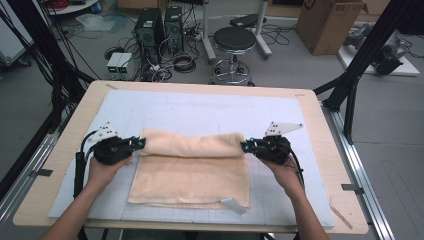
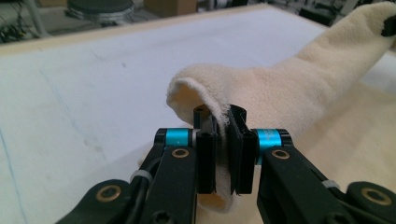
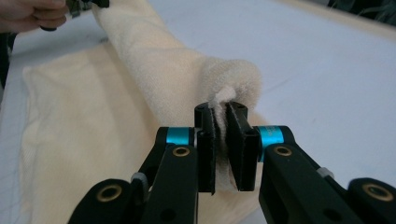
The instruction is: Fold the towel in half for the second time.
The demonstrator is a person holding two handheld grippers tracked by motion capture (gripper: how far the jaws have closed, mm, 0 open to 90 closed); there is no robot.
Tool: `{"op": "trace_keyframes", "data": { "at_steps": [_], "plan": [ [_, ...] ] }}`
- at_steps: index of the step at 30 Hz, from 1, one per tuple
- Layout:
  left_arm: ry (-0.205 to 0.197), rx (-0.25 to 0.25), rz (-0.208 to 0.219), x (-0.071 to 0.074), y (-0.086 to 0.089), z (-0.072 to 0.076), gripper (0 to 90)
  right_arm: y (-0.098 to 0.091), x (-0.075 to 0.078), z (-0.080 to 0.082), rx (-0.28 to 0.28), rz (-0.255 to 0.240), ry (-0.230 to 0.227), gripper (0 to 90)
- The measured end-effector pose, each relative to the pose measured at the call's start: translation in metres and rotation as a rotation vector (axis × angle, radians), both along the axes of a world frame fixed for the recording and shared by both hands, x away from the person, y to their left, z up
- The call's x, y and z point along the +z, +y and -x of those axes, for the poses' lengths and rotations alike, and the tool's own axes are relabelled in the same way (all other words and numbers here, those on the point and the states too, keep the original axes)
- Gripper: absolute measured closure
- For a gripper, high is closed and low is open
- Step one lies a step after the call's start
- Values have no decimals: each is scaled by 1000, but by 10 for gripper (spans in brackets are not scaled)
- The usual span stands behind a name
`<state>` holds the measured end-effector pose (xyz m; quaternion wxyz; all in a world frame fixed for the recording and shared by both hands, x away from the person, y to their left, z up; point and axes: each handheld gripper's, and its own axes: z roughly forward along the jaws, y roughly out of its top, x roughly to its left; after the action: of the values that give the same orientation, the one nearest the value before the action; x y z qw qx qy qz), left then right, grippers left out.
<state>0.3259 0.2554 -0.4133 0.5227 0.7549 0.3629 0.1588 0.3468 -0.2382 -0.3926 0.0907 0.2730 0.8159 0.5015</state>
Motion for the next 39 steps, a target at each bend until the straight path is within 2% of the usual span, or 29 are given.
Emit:
{"op": "trace_keyframes", "data": {
  "at_steps": [2, 4, 6, 8, 10, 12, 14, 16, 20, 24, 27, 29, 30, 32, 36, 39],
  "plan": [
    [24, -19, -43, -7, -1, 6, 820, 0, -10, 7, 4, 23, 16, 814],
    [48, -29, -57, -13, -1, 11, 799, 0, -19, 12, 1, 59, 28, 770],
    [60, -39, -89, -14, -1, 13, 721, -3, -24, 15, -14, 74, 47, 703],
    [60, -28, -81, -12, 2, 16, 606, -8, -25, 17, -36, 71, 38, 608],
    [54, -24, -62, -9, 6, 18, 541, -13, -22, 20, -45, 40, 45, 554],
    [41, -11, -53, -6, 9, 18, 473, -16, -18, 23, -58, 37, 15, 501],
    [37, 1, -45, -4, 12, 15, 451, -16, -15, 22, -63, 24, 4, 470],
    [52, 15, -21, -4, 13, 9, 436, -14, -12, 18, -69, 17, 4, 440],
    [76, 39, 0, -9, 13, -5, 430, -4, -9, 4, -60, 10, 1, 417],
    [143, 36, 32, -19, 13, -16, 456, 7, -13, -10, -56, 38, 27, 436],
    [151, 9, 54, -22, 13, -18, 598, 10, -18, -13, -34, 61, 38, 605],
    [136, -10, 59, -21, 14, -16, 731, 12, -17, -12, -6, 69, 37, 717],
    [125, -13, 57, -19, 14, -14, 764, 13, -16, -9, 6, 70, 26, 752],
    [101, -27, 54, -15, 14, -9, 826, 13, -12, -1, 20, 43, -1, 776],
    [47, -59, 48, -4, 17, 8, 859, 13, -5, 18, 52, 42, -31, 792],
    [16, -91, 16, -2, 19, 27, 864, 12, -3, 34, 77, 47, -38, 795]
  ]
}}
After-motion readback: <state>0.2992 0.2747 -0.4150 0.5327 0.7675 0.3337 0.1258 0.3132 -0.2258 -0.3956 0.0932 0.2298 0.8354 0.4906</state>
